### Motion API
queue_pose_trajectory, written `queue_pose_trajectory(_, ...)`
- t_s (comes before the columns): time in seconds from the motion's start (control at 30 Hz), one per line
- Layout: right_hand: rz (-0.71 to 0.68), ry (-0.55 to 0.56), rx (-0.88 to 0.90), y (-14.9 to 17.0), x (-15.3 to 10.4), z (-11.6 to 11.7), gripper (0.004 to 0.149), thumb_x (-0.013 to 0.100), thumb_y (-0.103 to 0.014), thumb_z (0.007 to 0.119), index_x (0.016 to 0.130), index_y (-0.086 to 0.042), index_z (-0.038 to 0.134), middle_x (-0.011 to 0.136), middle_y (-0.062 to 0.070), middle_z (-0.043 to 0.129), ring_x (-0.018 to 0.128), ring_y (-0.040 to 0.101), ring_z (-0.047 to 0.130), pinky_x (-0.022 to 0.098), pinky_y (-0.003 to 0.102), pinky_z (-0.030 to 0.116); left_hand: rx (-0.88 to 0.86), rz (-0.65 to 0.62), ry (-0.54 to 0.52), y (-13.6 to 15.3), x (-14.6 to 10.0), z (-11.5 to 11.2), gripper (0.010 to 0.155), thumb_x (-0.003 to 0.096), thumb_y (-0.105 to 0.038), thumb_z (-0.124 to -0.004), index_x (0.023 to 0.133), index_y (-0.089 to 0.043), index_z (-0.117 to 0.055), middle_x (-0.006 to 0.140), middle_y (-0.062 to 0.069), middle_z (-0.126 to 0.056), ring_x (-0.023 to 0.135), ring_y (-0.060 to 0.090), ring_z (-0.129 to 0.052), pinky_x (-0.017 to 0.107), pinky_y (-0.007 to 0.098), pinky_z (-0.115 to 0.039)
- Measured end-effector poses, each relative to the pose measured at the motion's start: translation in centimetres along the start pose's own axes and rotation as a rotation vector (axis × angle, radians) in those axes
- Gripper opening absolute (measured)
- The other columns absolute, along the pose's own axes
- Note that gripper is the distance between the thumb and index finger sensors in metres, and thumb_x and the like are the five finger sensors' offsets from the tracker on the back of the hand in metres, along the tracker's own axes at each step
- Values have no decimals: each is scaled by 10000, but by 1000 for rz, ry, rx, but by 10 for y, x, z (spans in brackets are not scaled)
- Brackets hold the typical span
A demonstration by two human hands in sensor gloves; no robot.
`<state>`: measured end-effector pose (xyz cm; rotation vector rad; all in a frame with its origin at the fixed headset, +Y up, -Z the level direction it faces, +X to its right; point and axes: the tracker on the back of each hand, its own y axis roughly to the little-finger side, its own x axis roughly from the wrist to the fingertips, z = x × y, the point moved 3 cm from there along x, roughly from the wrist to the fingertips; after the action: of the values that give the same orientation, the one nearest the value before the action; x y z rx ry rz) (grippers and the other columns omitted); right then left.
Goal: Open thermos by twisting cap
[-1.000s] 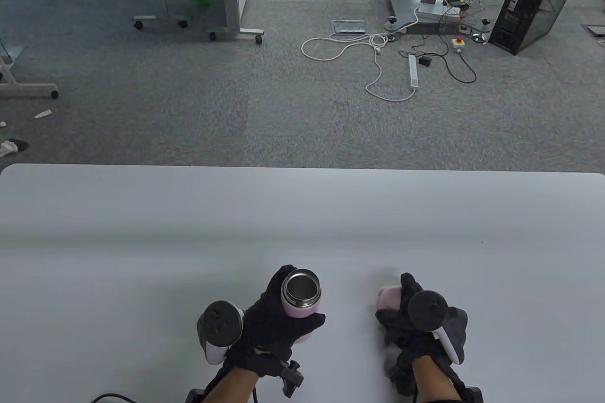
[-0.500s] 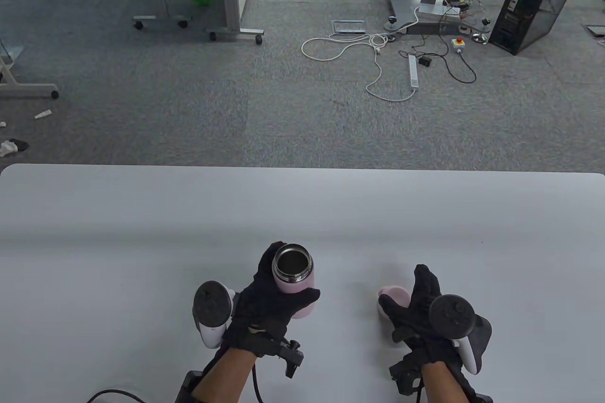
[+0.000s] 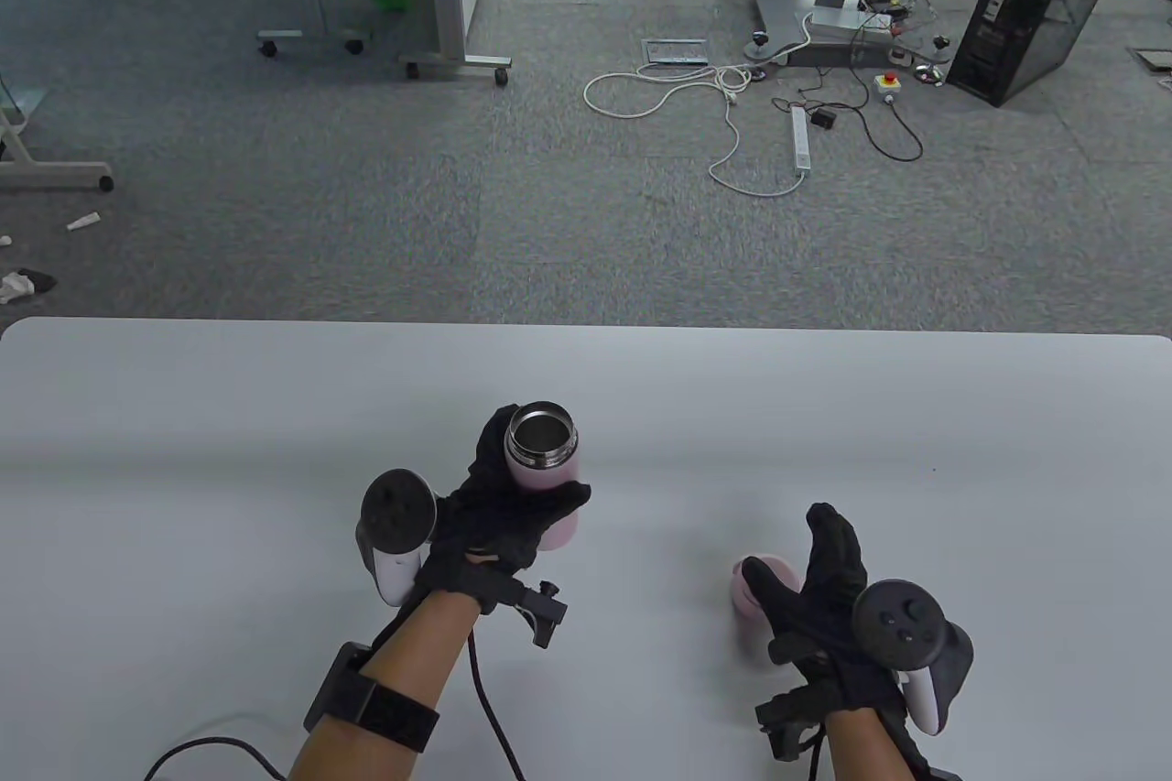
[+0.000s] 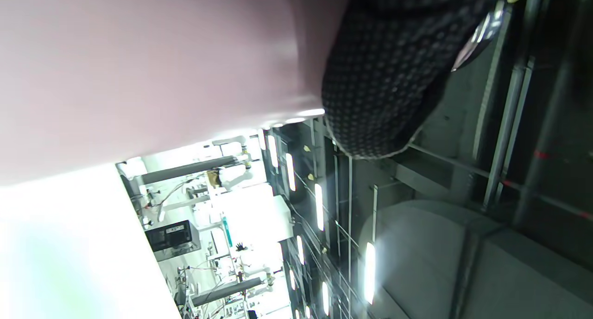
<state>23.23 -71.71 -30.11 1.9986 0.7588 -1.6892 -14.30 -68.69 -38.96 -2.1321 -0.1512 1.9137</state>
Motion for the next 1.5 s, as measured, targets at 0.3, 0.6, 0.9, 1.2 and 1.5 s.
queue_pose_trajectory(0.3,2,-15,7,0,0,0,972,551,-547,876,1169,-60,305,1155,347,299,1000,634,395,711,747,386,-2,74,-45,38,13,2,1080,219,-379,-1043,1072,-196,-406,1140,143,-455,1058,478,-496,639,674,-533)
queue_pose_trajectory(0.6,2,-14,26,2,1,-1,957,550,-550,875,1170,-64,330,1157,346,309,1001,625,418,710,748,389,13,153,-70,74,18,3,1088,208,-349,-1056,1072,-209,-409,1141,133,-457,1063,475,-499,628,671,-537)
queue_pose_trajectory(0.9,15,-20,14,3,1,-1,954,551,-551,872,1170,-65,333,1156,349,300,1000,629,410,710,748,387,38,177,-84,93,19,0,1093,201,-341,-1061,1069,-210,-410,1136,136,-462,1056,479,-505,628,667,-539)
queue_pose_trajectory(1.2,16,-33,5,3,1,1,950,551,-550,872,1169,-63,340,1155,351,301,998,629,418,710,747,391,143,184,-43,90,14,-4,1072,246,-400,-1030,1073,-259,-364,1145,146,-446,1058,469,-514,608,680,-580)
queue_pose_trajectory(1.5,23,-38,17,4,0,4,958,552,-550,869,1171,-70,316,1154,351,304,996,631,417,709,746,393,151,226,-14,98,4,-3,986,319,-376,-999,1064,-297,-358,1140,130,-464,1043,446,-551,620,653,-616)
